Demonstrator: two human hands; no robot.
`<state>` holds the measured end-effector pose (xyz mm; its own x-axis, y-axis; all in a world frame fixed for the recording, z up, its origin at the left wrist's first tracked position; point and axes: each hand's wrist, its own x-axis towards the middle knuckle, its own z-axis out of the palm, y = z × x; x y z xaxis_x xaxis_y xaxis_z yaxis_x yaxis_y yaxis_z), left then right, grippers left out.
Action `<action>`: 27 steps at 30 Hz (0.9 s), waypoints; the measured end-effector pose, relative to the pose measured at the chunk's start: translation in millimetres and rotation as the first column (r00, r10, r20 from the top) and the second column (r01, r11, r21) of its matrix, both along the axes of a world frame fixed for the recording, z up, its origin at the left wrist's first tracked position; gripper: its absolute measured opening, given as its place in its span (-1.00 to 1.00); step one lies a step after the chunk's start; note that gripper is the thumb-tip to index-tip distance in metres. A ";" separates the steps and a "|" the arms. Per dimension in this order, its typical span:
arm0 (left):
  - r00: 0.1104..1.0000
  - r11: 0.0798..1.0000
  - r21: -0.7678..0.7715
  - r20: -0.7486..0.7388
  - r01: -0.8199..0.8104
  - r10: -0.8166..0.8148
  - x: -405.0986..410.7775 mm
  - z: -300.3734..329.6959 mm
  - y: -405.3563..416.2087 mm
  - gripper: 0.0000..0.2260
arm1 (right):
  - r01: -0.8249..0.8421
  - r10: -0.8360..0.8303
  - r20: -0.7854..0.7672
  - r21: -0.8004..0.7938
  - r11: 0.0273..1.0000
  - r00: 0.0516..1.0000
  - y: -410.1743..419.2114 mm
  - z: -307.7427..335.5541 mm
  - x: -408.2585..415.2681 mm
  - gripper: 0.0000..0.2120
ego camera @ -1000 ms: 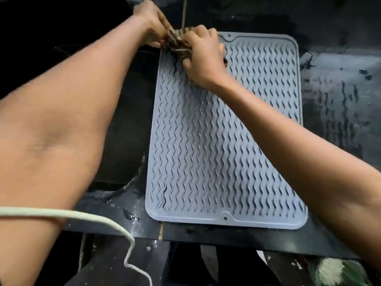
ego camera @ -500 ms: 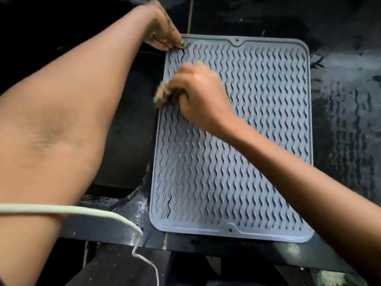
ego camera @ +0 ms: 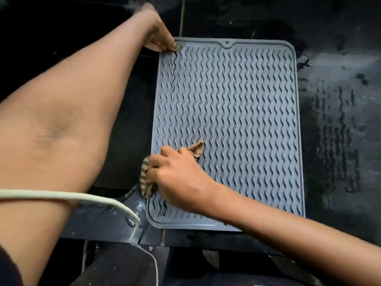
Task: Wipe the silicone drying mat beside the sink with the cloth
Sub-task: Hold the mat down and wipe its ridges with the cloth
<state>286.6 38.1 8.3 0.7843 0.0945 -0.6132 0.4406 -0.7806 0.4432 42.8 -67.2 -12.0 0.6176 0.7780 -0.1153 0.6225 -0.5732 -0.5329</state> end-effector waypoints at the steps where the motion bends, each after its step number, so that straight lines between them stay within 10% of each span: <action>1: 1.000 1.000 -0.001 0.002 -0.027 0.027 -1.4 1.1 -1.9 -0.83 | 0.043 -0.041 -0.043 0.058 0.997 0.998 0.5 3.1 12.0 -0.81; 4: 0.994 0.993 -0.041 -0.006 -0.110 0.110 -3.4 -1.6 -3.7 -0.94 | 0.309 -0.339 0.071 0.268 0.912 0.938 5.2 0.4 74.0 -0.80; 10: 0.990 0.996 -0.041 0.108 -0.082 0.086 -19.3 -16.0 3.3 -0.65 | 0.510 -0.478 0.358 0.004 0.860 0.802 17.6 -36.3 135.1 -0.64; 21: 0.918 0.992 0.125 0.395 -0.022 -0.029 -24.1 -19.6 0.1 -0.82 | 0.191 -0.182 -0.071 0.160 0.968 0.981 -12.0 -10.9 -55.8 -0.85; 27: 0.850 0.939 0.190 0.401 0.288 -0.342 -66.2 -16.5 4.3 -0.72 | 0.492 -0.553 0.083 0.360 0.792 0.829 -8.3 -0.4 42.2 -0.73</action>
<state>220.4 42.4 -8.2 0.9642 -0.1516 -0.2175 -0.0461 -0.9037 0.4256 85.0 -75.5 -12.4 0.9257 0.3046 0.2244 0.3751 -0.6609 -0.6500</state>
